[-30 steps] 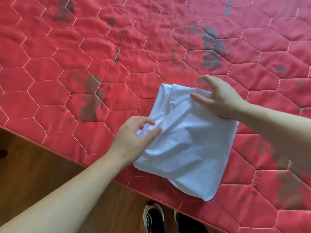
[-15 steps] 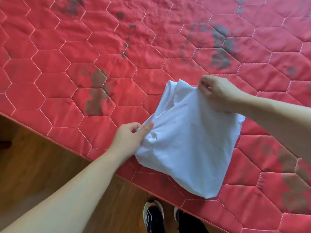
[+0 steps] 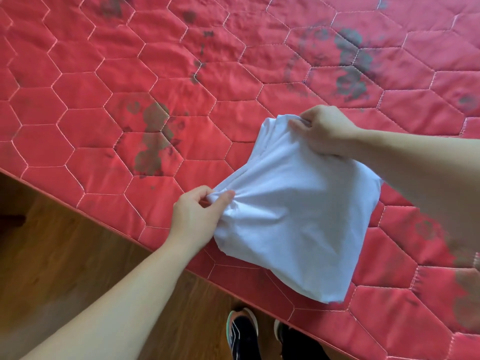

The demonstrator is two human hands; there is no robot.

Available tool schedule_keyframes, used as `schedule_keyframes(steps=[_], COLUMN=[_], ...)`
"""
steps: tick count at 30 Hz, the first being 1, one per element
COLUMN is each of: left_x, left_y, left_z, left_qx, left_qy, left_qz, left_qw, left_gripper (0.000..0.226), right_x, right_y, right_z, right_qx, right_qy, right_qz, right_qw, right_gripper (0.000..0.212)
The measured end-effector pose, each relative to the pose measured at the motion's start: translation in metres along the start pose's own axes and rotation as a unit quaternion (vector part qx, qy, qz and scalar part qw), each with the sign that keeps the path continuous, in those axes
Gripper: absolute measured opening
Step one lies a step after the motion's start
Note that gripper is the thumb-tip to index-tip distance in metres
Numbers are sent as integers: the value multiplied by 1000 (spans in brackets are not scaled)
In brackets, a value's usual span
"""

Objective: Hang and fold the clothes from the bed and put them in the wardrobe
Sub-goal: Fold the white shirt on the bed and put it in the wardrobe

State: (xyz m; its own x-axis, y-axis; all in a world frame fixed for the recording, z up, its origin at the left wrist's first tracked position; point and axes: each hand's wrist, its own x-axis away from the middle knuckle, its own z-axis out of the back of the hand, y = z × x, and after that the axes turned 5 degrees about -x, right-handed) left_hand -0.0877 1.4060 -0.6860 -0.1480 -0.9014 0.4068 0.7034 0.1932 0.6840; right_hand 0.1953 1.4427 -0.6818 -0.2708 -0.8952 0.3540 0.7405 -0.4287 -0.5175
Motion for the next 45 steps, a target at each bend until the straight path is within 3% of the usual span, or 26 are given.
schedule_keyframes(steps=[3,5,6,8,11,14,18,21,24,27,30,32,37,40,45], left_x=[-2,4,8,17,23,32,42,49,48,34,23,19,23,24,15], left_y=[11,22,28,44,51,50,55,58,49,28,16,14,18,16,8], left_z=[-4,-9,-13,-27,-47,-46,-36,-31,-35,-46,-52,-55,-55,-59,-69], left_qx=[-17,-83,-115,-186,-239,-192,-100,-36,60,55,8,-76,-192,-274,-327], left_qy=[53,134,136,61,-35,-4,91,111,71,51,67,65,113,123,61], left_qz=[27,-62,-117,-146,-53,-47,-156,-215,-116,19,35,22,-26,-120,-128], left_qw=[998,986,977,970,969,980,978,970,989,997,997,995,975,946,934], left_gripper=[16,23,32,47,60,55,18,20,22,23,29,33,18,46,49], right_x=[-2,-2,-2,1,9,17,22,28,25,12,3,4,76,136,127], right_y=[4,3,2,3,3,-4,-16,-13,-12,-13,-13,-15,-18,10,48], right_z=[-13,-16,-17,-16,-11,-2,7,9,5,-8,-22,-21,-10,-26,-38], right_qx=[40,56,52,34,-4,-78,-148,-209,-188,-99,-28,-9,37,109,219], right_qy=[43,60,69,90,119,136,182,213,199,150,110,113,213,162,-31], right_qz=[-10,-2,1,2,-2,27,69,80,71,40,-1,-8,232,304,149], right_qw=[998,997,996,995,993,987,970,951,959,983,994,994,948,933,964], right_gripper=[49,52,54,57,59,57,56,54,57,61,57,41,37,42,68])
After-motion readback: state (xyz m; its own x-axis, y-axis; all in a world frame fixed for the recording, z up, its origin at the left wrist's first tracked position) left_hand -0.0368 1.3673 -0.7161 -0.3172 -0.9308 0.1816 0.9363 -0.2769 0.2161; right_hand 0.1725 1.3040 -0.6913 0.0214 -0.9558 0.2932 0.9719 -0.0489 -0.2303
